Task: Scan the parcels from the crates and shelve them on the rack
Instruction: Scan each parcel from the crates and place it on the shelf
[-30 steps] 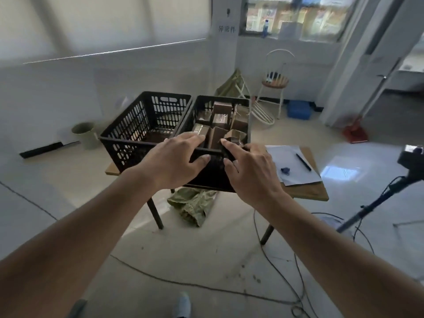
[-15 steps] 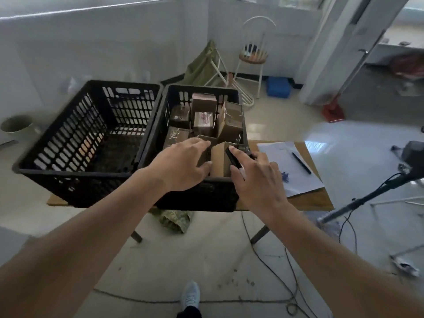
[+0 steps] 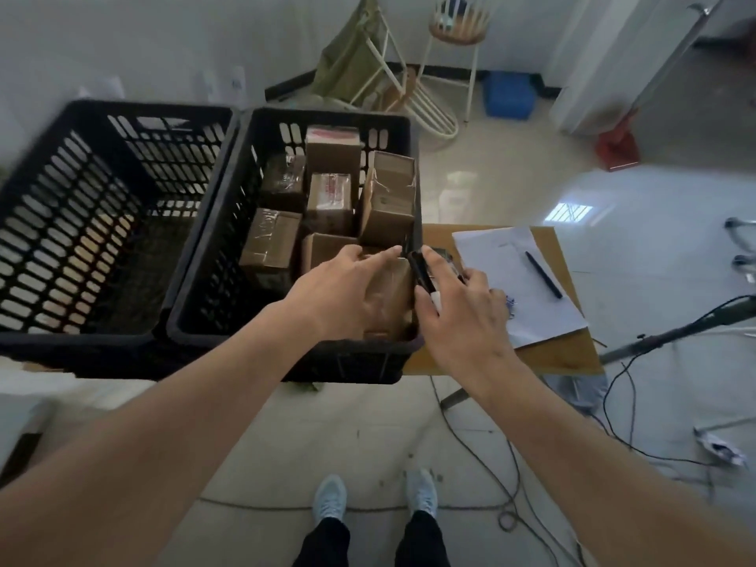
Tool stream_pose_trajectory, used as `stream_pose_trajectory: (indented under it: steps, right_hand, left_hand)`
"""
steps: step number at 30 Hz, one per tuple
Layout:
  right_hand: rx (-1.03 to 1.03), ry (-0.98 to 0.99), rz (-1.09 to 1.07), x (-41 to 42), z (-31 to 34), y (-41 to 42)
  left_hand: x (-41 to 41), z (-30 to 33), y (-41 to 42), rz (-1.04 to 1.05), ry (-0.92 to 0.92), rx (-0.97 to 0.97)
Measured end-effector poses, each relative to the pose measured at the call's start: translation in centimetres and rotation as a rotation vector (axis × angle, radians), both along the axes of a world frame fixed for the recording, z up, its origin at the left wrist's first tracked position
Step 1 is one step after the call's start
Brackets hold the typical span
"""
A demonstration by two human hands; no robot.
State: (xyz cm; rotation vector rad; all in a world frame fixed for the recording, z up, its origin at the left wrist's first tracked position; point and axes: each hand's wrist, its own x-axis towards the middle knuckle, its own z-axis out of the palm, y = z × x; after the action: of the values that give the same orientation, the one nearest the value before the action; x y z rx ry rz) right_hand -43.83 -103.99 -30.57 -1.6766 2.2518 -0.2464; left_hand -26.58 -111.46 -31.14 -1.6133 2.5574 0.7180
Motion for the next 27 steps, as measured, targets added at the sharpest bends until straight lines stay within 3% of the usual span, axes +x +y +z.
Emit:
stream_pose_trajectory:
  steps: [8,13,18,22,27]
  right_hand:
    - [0.052,-0.071,0.056,-3.0,0.6,-1.8]
    - [0.074,-0.122,0.087,-3.6,1.0,-2.5]
    - [0.086,-0.155,0.115,-3.8,1.1,-2.3]
    - [0.075,-0.155,0.141,-3.6,1.6,-2.2]
    - [0.039,-0.163,0.167,-3.0,2.6,-3.0]
  left_hand:
    - [-1.3,-1.2,-1.1,0.15,0.041,0.178]
    - [-1.4,0.6,-2.4,0.249,-0.052,0.308]
    - [-1.9,0.7,-2.9,0.442,0.055,0.26]
    - [-2.7,-0.2,-2.8,0.571,0.128,0.109]
    - [-1.2,1.7,-3.6,0.7,0.342,0.087]
